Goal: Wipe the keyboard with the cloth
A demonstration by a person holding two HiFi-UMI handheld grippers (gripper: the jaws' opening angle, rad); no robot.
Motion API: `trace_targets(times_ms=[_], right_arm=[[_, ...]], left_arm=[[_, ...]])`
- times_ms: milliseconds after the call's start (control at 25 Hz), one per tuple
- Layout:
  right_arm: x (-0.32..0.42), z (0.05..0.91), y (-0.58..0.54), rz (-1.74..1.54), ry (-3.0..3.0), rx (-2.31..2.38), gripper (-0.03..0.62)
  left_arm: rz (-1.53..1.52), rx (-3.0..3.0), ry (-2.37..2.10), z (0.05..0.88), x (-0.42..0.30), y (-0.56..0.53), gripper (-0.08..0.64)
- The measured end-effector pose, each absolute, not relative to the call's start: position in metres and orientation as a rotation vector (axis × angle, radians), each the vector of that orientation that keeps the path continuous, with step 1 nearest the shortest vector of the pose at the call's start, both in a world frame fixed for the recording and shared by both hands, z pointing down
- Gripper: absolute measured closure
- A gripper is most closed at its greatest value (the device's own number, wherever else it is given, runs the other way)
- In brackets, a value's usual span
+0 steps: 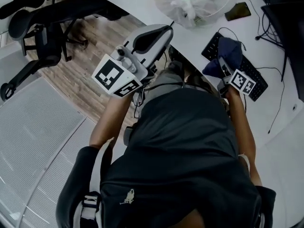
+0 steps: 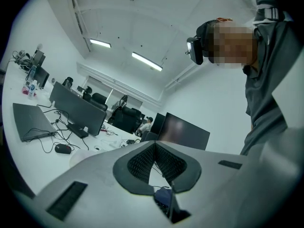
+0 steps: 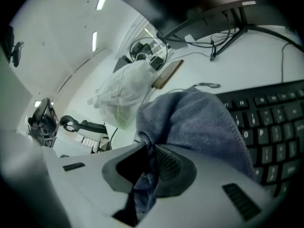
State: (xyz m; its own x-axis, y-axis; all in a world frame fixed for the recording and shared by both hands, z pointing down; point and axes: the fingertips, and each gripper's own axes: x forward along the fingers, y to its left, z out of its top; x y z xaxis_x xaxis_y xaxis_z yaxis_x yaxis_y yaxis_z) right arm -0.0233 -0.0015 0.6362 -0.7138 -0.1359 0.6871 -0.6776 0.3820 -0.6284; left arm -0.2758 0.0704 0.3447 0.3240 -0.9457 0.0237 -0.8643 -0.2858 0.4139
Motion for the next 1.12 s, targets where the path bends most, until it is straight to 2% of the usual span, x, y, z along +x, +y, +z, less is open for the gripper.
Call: trace_targets(times_ms=[120,240,360,600,800,880,1120], right_arm=[[-0.026,0.632,0.003,1.266,-2.103,0.657,0.543],[-0.036,0.621,-0.051,1.145,-2.19,0.704,0.543],[-0.038,0.629,-0.073,1.209,-2.175,0.773,0.543],[-0.023,0.639,0.018,1.382,-2.025,0.687,0.543],[-0.049,0.618,-0.064,1.24,-2.213,0.717,0.543],[-0.065,0.625,-0.083,1.32,-2.189,0.721,0.543],[-0.097,0.638,0.003,1.409,-2.038,0.477,0.543]], left_arm=[[-0.346,2.215,-1.617,0.351,-0.281,0.07,0.557],[-0.354,2.209,-1.602,0.353,-0.282,0.067,0.557],[-0.331,2.221,-1.59,0.351,-0.283,0.064,0.557],[-0.334,2.201,-1.59,0.352,-0.287,0.054,0.557],[-0.316,2.223,-1.538,0.355,-0.277,0.041,0.557],[-0.312,2.242,-1.518,0.353,-0.272,0.034,0.557],[-0.326,2.246,-1.504,0.351,-0.27,0.027,0.557]])
